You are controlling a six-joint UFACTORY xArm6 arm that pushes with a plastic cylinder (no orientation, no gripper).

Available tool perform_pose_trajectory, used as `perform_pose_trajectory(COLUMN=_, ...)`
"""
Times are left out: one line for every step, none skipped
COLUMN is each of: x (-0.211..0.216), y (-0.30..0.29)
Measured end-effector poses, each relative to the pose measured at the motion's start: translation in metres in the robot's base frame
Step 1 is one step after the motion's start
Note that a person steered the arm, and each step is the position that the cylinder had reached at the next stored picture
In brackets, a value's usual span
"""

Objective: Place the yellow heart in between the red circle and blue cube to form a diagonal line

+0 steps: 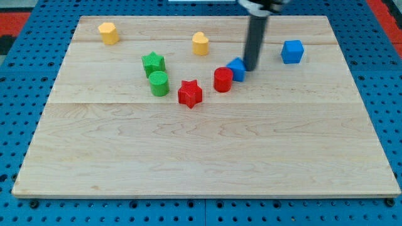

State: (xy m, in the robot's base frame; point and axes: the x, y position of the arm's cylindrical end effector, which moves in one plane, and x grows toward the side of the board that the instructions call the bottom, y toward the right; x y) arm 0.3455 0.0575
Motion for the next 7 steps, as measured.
perform_pose_trajectory(x=0.0, y=-0.029)
perform_pose_trajectory(x=0.009, y=-0.013)
perform_pose_trajectory(x=-0.022, y=-0.001)
perform_pose_trajectory(x=-0.062, y=-0.028)
perform_pose_trajectory(x=-0.098, y=-0.037)
perform_pose_trajectory(x=-0.093, y=-0.089)
perform_pose_trajectory(x=-0.053, y=-0.084)
